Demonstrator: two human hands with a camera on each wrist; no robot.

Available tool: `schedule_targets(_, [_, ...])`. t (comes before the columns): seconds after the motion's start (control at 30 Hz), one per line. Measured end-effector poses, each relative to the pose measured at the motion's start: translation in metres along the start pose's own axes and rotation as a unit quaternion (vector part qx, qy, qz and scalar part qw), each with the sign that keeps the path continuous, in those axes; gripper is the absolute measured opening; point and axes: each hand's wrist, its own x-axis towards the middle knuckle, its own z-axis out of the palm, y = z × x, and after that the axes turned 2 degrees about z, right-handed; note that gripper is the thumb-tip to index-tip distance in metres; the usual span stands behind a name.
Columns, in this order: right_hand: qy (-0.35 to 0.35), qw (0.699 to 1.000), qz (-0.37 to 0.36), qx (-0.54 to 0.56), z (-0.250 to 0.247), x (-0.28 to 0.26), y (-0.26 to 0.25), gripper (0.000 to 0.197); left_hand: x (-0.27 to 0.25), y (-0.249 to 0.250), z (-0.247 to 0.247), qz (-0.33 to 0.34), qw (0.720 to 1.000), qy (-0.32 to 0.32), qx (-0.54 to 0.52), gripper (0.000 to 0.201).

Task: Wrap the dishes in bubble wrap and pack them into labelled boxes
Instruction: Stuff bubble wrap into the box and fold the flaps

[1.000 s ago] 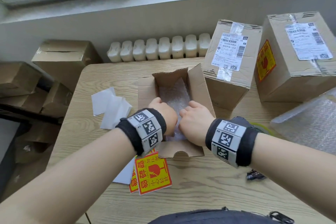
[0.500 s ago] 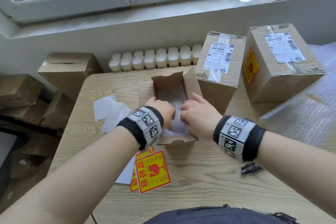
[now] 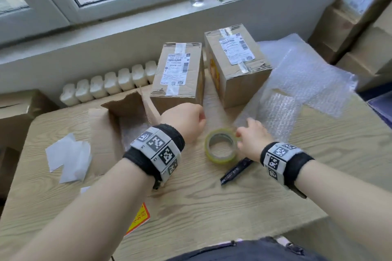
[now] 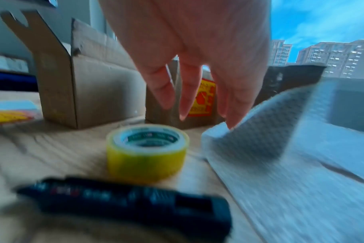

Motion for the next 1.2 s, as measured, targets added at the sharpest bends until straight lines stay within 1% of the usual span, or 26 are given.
schedule_targets(0.03, [-0.032, 0.999, 0.024, -0.013, 0.003, 0.0, 0.014, 0.036, 0.006, 0.01, 0.005, 0.002, 1.0, -0.019, -0.003, 0.024])
schedule_targets(0.1, [-0.081, 0.996, 0.045, -0.015, 0.008, 0.001, 0.038, 0.038, 0.018, 0.028, 0.014, 0.002, 0.998, -0.054, -0.008, 0.023])
schedule_targets(0.17, [-0.102, 0.993, 0.051, 0.02, 0.011, 0.003, 0.056, 0.041, 0.029, 0.042, 0.023, -0.003, 0.997, -0.077, -0.014, 0.021])
schedule_targets(0.23, [-0.08, 0.992, 0.054, 0.081, 0.012, 0.006, 0.066, 0.039, 0.037, 0.053, 0.029, -0.012, 0.995, -0.095, -0.024, 0.021])
schedule_targets(0.3, [-0.018, 0.985, 0.066, 0.16, 0.009, 0.011, 0.071, 0.028, 0.044, 0.062, 0.035, -0.016, 0.994, -0.109, -0.025, 0.023])
schedule_targets(0.33, [0.013, 0.976, 0.079, 0.202, 0.006, 0.014, 0.073, 0.024, 0.047, 0.066, 0.038, -0.019, 0.993, -0.114, -0.025, 0.024])
schedule_targets(0.4, [0.05, 0.949, 0.121, 0.286, 0.0, 0.022, 0.08, 0.023, 0.053, 0.075, 0.044, -0.025, 0.992, -0.121, -0.029, 0.03])
schedule_targets(0.47, [0.054, 0.924, 0.14, 0.353, -0.007, 0.031, 0.087, 0.027, 0.06, 0.084, 0.051, -0.027, 0.991, -0.127, -0.032, 0.038])
schedule_targets(0.5, [0.051, 0.916, 0.128, 0.377, -0.009, 0.035, 0.09, 0.028, 0.065, 0.088, 0.054, -0.022, 0.991, -0.131, -0.032, 0.042])
schedule_targets(0.57, [0.06, 0.913, 0.084, 0.394, -0.013, 0.04, 0.094, 0.029, 0.075, 0.097, 0.062, -0.012, 0.989, -0.144, -0.035, 0.049])
schedule_targets(0.6, [0.073, 0.912, 0.074, 0.398, -0.014, 0.04, 0.097, 0.028, 0.08, 0.101, 0.066, -0.016, 0.988, -0.15, -0.04, 0.052])
schedule_targets(0.67, [0.094, 0.907, 0.096, 0.398, -0.014, 0.039, 0.107, 0.026, 0.09, 0.107, 0.073, -0.038, 0.985, -0.157, -0.058, 0.055])
schedule_targets(0.73, [0.082, 0.911, 0.126, 0.384, -0.009, 0.036, 0.123, 0.031, 0.101, 0.113, 0.079, -0.057, 0.981, -0.17, -0.079, 0.055])
schedule_targets(0.8, [0.049, 0.908, 0.16, 0.385, -0.004, 0.034, 0.141, 0.042, 0.11, 0.12, 0.084, -0.063, 0.975, -0.192, -0.093, 0.054])
schedule_targets(0.87, [0.038, 0.893, 0.194, 0.405, -0.004, 0.033, 0.156, 0.057, 0.116, 0.128, 0.089, -0.067, 0.97, -0.206, -0.107, 0.051])
schedule_targets(0.9, [0.037, 0.88, 0.21, 0.425, -0.005, 0.035, 0.162, 0.065, 0.119, 0.131, 0.092, -0.069, 0.968, -0.21, -0.114, 0.049])
schedule_targets(0.93, [0.035, 0.854, 0.227, 0.466, -0.005, 0.037, 0.167, 0.072, 0.12, 0.134, 0.095, -0.072, 0.967, -0.214, -0.122, 0.048])
schedule_targets(0.97, [0.03, 0.812, 0.246, 0.528, -0.007, 0.039, 0.171, 0.078, 0.121, 0.136, 0.099, -0.075, 0.965, -0.214, -0.129, 0.047])
schedule_targets(1.0, [0.019, 0.762, 0.265, 0.59, -0.007, 0.043, 0.173, 0.082, 0.122, 0.137, 0.102, -0.08, 0.964, -0.214, -0.138, 0.046])
schedule_targets(1.03, [0.005, 0.733, 0.278, 0.621, -0.005, 0.047, 0.174, 0.084, 0.121, 0.139, 0.104, -0.083, 0.962, -0.211, -0.149, 0.045])
schedule_targets(1.07, [-0.007, 0.737, 0.287, 0.612, -0.002, 0.049, 0.174, 0.085, 0.121, 0.14, 0.105, -0.084, 0.961, -0.208, -0.16, 0.044])
schedule_targets(1.13, [-0.012, 0.776, 0.285, 0.563, 0.002, 0.051, 0.171, 0.081, 0.118, 0.143, 0.105, -0.078, 0.961, -0.201, -0.175, 0.042])
schedule_targets(1.17, [-0.005, 0.787, 0.279, 0.55, 0.003, 0.052, 0.17, 0.072, 0.116, 0.143, 0.105, -0.075, 0.961, -0.197, -0.181, 0.041])
schedule_targets(1.2, [0.003, 0.79, 0.27, 0.551, 0.002, 0.051, 0.167, 0.061, 0.114, 0.142, 0.104, -0.075, 0.961, -0.192, -0.184, 0.041])
